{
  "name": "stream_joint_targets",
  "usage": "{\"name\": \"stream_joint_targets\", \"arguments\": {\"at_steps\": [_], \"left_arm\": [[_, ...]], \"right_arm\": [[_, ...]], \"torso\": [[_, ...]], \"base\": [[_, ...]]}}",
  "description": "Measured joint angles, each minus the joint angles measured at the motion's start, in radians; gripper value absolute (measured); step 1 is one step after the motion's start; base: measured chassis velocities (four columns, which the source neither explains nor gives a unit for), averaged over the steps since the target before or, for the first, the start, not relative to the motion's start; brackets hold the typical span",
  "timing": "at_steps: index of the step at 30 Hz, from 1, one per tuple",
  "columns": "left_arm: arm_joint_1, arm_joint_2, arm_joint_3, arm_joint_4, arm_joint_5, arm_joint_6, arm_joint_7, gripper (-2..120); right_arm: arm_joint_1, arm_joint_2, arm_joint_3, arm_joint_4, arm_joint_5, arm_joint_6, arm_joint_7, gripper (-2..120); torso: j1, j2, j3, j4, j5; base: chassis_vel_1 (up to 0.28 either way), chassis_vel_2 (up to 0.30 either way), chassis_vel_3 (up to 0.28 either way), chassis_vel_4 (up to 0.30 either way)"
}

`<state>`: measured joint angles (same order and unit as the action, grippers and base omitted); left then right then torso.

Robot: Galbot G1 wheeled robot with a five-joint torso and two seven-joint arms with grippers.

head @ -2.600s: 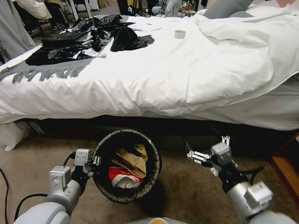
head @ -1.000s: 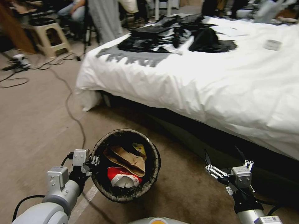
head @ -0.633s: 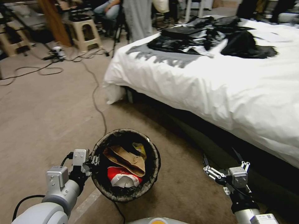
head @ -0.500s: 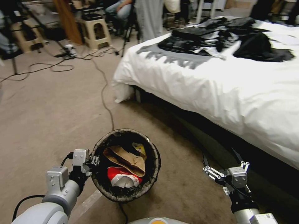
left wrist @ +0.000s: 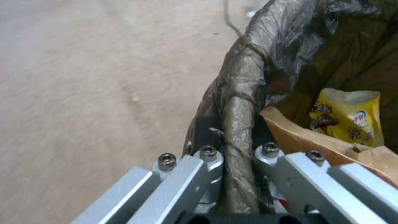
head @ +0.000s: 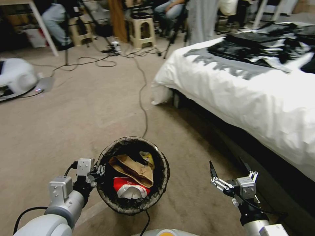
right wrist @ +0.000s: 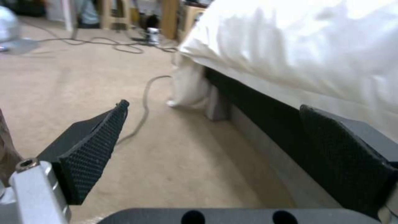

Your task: Pick up the trash bin, then pick up the garbage from the floor and place it into the trash bin.

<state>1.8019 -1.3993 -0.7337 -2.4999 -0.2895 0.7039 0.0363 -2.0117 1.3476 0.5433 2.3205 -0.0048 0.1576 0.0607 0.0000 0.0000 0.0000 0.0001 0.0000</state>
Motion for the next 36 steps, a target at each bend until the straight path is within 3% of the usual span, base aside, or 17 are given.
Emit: {"name": "stream_joint_targets", "arguments": {"at_steps": [36], "left_arm": [[-0.007,-0.005,0.0,0.0,0.006,-0.001,-0.001,1]], "right_arm": [[0.015,-0.007,-0.003,-0.009,0.014,-0.005,0.012,100]], "torso": [[0.0,0.0,0.0,0.0,0.0]], "base": [[0.125,0.125,0.124,0.127]]}}
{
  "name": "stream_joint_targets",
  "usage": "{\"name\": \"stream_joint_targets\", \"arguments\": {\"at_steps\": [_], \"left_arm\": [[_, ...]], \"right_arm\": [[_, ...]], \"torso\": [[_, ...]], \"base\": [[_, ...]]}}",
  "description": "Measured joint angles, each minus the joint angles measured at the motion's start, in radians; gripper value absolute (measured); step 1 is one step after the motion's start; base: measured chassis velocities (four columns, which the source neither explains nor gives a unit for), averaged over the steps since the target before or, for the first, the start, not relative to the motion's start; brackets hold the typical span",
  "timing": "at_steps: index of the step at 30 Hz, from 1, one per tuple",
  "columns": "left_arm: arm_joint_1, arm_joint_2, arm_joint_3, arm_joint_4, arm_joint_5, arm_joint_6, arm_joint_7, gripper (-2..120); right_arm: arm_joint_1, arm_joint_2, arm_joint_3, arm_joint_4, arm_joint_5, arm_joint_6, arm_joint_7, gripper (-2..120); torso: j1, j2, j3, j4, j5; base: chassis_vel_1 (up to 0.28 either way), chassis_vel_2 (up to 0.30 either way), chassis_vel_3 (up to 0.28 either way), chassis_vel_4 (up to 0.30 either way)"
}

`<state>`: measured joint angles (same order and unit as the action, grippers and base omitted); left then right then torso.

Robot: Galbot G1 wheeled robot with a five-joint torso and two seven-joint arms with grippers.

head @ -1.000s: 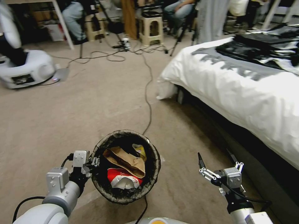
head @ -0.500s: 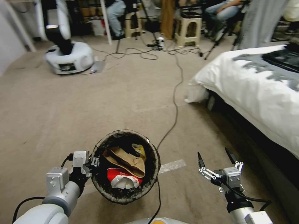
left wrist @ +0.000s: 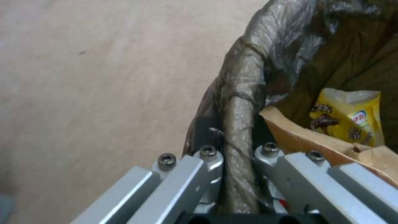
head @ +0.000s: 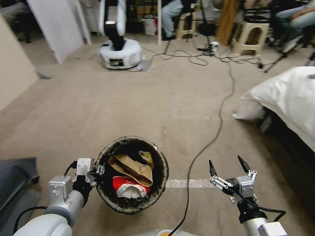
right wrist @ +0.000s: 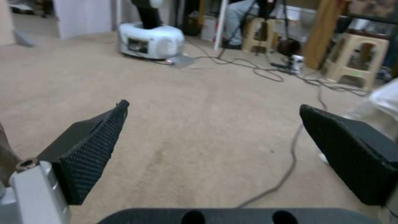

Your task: Pick up the trash bin, then pick up the garbage from the floor and place it into the trash bin.

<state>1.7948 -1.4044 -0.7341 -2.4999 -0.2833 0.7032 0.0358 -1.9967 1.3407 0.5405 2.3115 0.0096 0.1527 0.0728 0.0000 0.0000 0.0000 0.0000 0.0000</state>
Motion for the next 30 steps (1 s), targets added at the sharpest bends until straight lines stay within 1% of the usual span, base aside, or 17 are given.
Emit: {"name": "stream_joint_targets", "arguments": {"at_steps": [4,8,11,16,20,23,30], "left_arm": [[-0.001,-0.001,0.0,0.0,0.0,0.0,0.0,1],[0.0,0.001,0.002,0.0,0.008,-0.018,-0.001,1],[-0.002,0.013,0.004,0.0,0.012,-0.019,-0.001,1],[-0.007,0.04,0.016,0.0,0.011,-0.015,0.005,1],[-0.015,0.058,0.023,0.0,0.008,-0.011,0.013,1],[-0.022,0.075,0.025,0.0,-0.022,0.0,0.015,1],[-0.022,0.073,0.03,0.013,-0.067,0.029,0.0,1]], "right_arm": [[0.001,-0.001,0.001,0.0,0.002,-0.002,0.0,100],[0.001,-0.001,0.001,-0.002,0.002,-0.002,0.002,100],[0.0,-0.001,0.001,-0.003,0.003,-0.002,0.003,100],[-0.001,0.002,0.002,-0.003,0.003,-0.002,0.004,100],[-0.003,0.004,0.002,-0.003,0.002,-0.002,0.005,100],[-0.003,0.003,0.0,-0.003,0.001,-0.003,0.006,100],[0.004,-0.002,-0.011,-0.003,0.001,-0.011,0.011,100]], "torso": [[0.0,0.0,0.0,-0.0001,0.0001],[0.0,0.0,0.0,0.0003,0.0],[0.0,0.0,0.0,0.0003,0.0],[0.0,0.0,0.0,-0.0004,0.0],[0.0,0.0,0.0,-0.0001,0.0],[0.0,0.0,0.0,-0.0002,0.0],[0.0,0.0,0.0,0.0001,0.0]], "base": [[0.123,0.123,0.125,0.133],[0.118,0.135,0.105,0.114],[0.08,0.086,0.057,0.066],[0.0,0.0,0.0,0.0],[0.0,0.0,0.0,0.0],[0.0,0.0,0.0,0.0],[0.0,0.0,0.0,0.0]]}}
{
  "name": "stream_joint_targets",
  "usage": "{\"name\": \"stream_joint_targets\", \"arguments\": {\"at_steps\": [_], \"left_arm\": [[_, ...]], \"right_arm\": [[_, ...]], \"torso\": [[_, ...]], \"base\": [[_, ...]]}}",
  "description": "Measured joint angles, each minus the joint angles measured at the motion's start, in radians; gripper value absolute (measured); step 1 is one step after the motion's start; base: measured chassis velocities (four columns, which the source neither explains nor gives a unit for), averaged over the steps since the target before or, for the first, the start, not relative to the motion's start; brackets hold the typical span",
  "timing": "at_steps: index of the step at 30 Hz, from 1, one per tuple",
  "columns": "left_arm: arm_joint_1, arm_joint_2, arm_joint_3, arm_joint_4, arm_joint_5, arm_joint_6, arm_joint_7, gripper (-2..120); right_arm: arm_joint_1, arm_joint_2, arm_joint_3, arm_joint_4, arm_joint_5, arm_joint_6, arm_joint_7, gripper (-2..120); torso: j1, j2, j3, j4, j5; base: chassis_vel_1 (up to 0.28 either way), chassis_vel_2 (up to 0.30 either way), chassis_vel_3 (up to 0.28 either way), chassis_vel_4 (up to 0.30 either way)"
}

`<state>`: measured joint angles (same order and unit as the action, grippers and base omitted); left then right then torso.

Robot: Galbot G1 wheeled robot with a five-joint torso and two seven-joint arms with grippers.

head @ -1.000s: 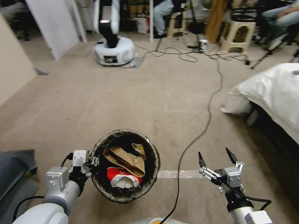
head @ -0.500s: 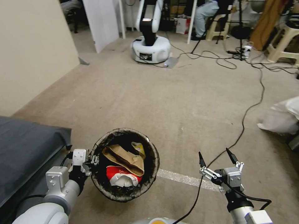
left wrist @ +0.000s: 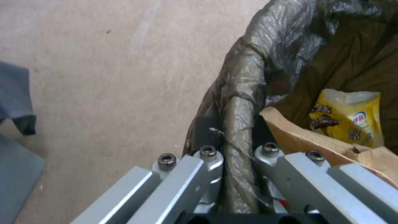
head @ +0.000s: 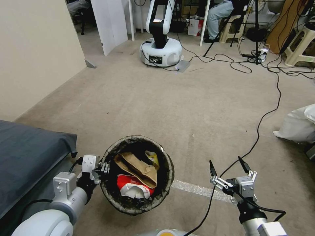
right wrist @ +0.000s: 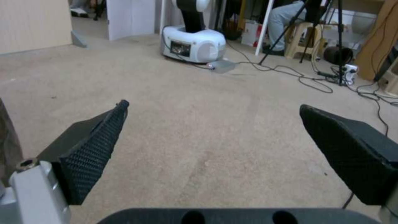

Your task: Pick up the trash bin, then pick up the garbage from the floor and place it into the trash bin.

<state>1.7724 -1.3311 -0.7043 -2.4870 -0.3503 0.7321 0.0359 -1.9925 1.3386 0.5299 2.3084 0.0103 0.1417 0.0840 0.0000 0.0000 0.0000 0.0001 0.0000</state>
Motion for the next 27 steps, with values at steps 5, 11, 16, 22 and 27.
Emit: {"name": "stream_joint_targets", "arguments": {"at_steps": [5,11,16,22,27], "left_arm": [[-0.003,0.002,0.014,0.016,-0.051,0.003,-0.022,1],[-0.003,-0.001,0.015,0.063,-0.087,0.003,-0.051,1],[-0.007,-0.009,0.022,0.107,-0.085,0.003,-0.065,1],[-0.011,-0.021,0.023,0.166,-0.074,0.004,-0.073,1],[-0.02,-0.025,0.019,0.203,-0.072,0.005,-0.073,1]], "right_arm": [[0.005,-0.001,-0.006,-0.004,0.0,-0.002,0.002,100],[0.011,-0.001,-0.019,-0.008,-0.002,-0.004,0.003,100],[0.011,-0.003,-0.022,-0.009,-0.003,-0.004,0.004,100],[0.011,-0.004,-0.024,-0.012,-0.003,-0.004,0.005,100],[0.015,-0.004,-0.029,-0.015,-0.004,-0.004,0.005,100]], "torso": [[0.0,0.0,0.0,-0.0002,0.0001],[0.0,0.0,0.0,-0.0002,0.0001],[0.0,0.0,0.0,-0.0001,0.0],[0.0,0.0,0.0,-0.0001,0.0],[0.0,0.0,0.0,-0.0001,0.0]], "base": [[0.0,0.0,0.0,0.0],[0.0,0.0,0.0,0.0],[0.0,0.0,0.0,0.0],[0.0,0.0,0.0,0.0],[0.0,0.0,0.0,0.0]]}}
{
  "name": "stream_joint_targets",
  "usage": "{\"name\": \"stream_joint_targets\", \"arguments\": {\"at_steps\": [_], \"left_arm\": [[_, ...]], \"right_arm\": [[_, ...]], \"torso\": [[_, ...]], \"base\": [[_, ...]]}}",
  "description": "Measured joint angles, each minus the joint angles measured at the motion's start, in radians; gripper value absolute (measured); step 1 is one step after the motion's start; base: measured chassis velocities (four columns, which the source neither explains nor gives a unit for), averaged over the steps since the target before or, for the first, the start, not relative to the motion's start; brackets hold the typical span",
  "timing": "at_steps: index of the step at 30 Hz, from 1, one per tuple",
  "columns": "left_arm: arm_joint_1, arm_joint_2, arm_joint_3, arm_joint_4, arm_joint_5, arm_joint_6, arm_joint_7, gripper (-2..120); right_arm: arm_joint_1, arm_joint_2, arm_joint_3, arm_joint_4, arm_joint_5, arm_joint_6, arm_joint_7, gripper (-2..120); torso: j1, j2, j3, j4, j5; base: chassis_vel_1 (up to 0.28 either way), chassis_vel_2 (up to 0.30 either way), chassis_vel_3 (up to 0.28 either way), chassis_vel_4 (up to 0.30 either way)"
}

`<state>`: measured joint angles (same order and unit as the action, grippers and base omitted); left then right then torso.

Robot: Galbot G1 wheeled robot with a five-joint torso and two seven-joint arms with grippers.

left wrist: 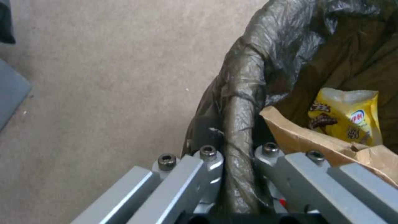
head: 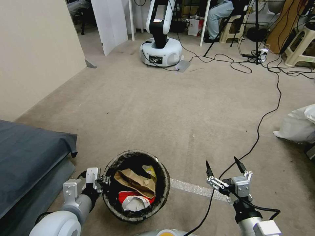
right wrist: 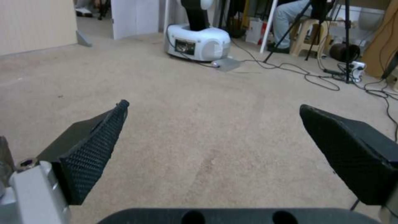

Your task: Pick up the trash bin, then pick up the garbage from the floor and place it into the trash bin.

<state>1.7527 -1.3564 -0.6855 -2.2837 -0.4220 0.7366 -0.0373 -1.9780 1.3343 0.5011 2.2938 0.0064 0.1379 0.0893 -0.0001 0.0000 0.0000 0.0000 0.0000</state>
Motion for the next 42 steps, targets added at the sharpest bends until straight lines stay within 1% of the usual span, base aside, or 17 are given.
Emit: {"name": "stream_joint_targets", "arguments": {"at_steps": [9,21,31,41,42], "left_arm": [[-0.027,-0.008,0.003,0.056,0.006,0.0,0.002,1],[-0.056,-0.015,0.007,0.1,0.011,-0.001,0.008,1],[-0.069,-0.016,0.009,0.13,0.05,-0.003,0.045,1],[-0.077,-0.017,0.011,0.141,0.063,-0.003,0.047,1],[-0.078,-0.018,0.012,0.143,0.068,-0.003,0.048,5]], "right_arm": [[0.001,0.0,-0.001,-0.003,-0.001,0.0,0.001,100],[0.001,0.005,-0.01,-0.008,-0.01,0.0,0.001,100],[0.002,0.01,-0.013,-0.013,-0.012,0.004,0.002,100],[0.004,0.009,-0.014,-0.014,-0.012,0.004,0.002,100],[0.004,0.009,-0.015,-0.013,-0.012,0.004,0.002,100]], "torso": [[0.0,0.0,0.0,0.0,0.0],[0.0,0.0,0.0,0.0001,0.0005],[0.0,0.0,0.0,0.0001,0.0005],[0.0,0.0,0.0,0.0,0.0002],[0.0,0.0,0.0,0.0,0.0002]], "base": [[0.0,0.0,0.0,0.0],[0.0,0.0,0.0,0.0],[0.0,0.0,0.0,0.0],[0.0,0.0,0.0,0.0],[0.0,0.0,0.0,0.0]]}}
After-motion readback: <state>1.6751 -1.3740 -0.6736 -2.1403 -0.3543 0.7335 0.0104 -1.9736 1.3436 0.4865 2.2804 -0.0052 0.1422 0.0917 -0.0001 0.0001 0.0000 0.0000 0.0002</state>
